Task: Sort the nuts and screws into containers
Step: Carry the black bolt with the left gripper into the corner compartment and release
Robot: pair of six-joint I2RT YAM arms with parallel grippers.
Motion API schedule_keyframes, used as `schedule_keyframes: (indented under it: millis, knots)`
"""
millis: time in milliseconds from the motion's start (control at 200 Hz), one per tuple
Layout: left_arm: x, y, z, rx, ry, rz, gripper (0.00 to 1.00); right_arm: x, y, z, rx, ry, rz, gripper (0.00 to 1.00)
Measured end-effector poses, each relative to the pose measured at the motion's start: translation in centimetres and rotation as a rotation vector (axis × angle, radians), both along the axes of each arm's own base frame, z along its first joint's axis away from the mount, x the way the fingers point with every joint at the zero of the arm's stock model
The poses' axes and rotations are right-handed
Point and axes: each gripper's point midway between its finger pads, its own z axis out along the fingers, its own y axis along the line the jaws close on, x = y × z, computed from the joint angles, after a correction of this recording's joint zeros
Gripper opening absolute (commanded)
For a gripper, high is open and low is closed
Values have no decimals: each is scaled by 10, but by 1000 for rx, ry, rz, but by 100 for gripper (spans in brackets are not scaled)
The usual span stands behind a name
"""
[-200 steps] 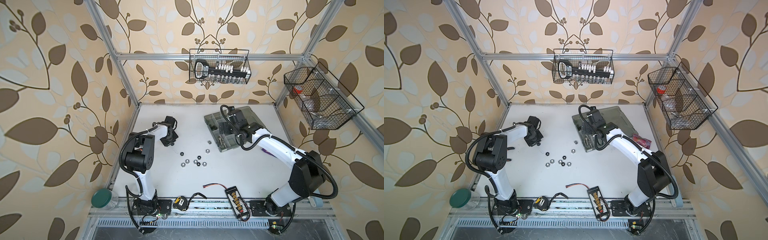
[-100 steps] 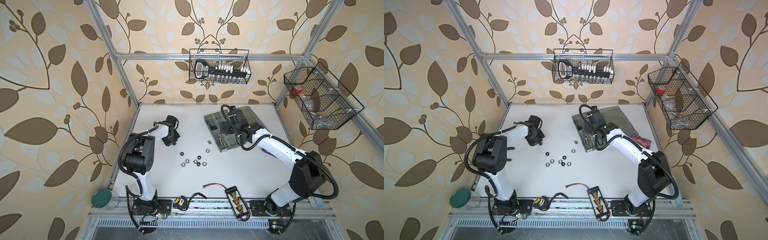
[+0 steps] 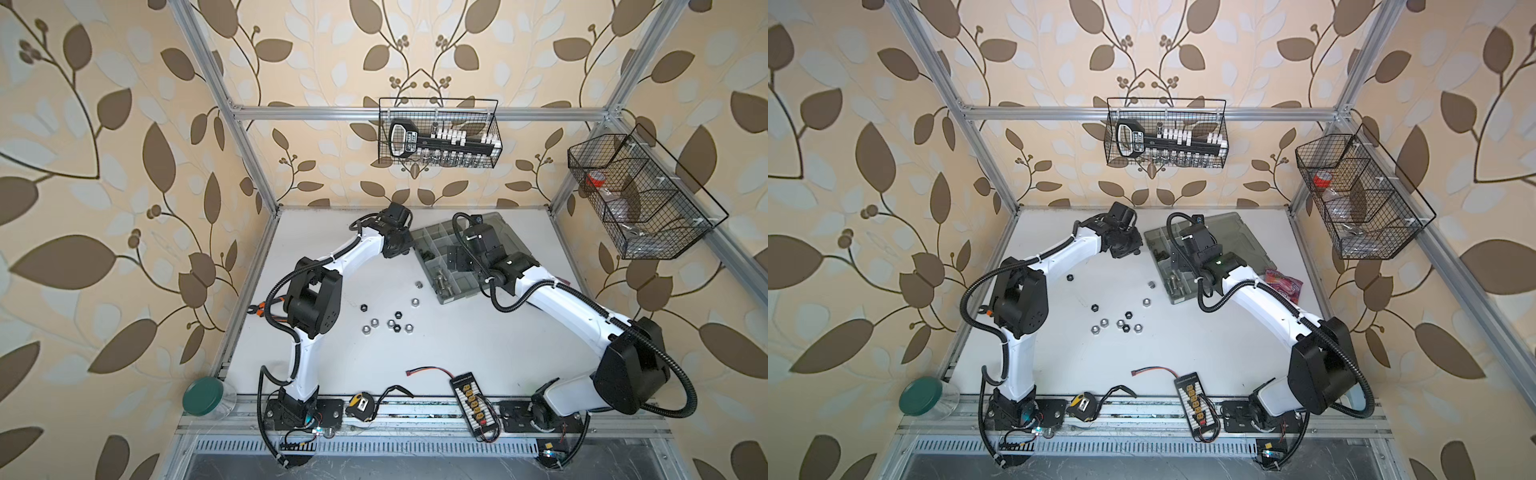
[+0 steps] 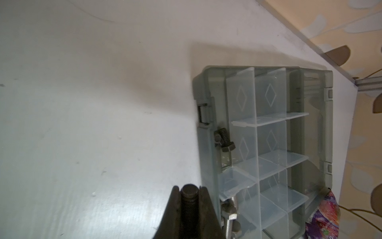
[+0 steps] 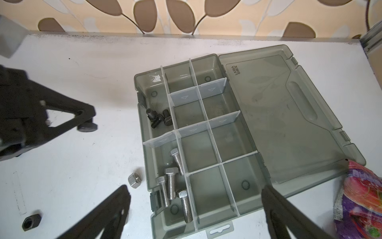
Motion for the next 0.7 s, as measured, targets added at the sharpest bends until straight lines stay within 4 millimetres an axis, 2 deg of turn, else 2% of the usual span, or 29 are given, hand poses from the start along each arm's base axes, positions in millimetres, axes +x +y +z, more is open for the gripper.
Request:
schedule_keyframes:
  millis: [225,495,700]
  knots:
    - [18,-29,-6,-44,-19,-40,0,-4,-2,-6,-4,10,0,100]
    - [40,-48,-4,-92,-54,-61,0,-4,-2,-6,2,6,-3,100]
    - [48,-54,-16,-94,-48,-64,2,-4,-1,-6,6,8,-2,100]
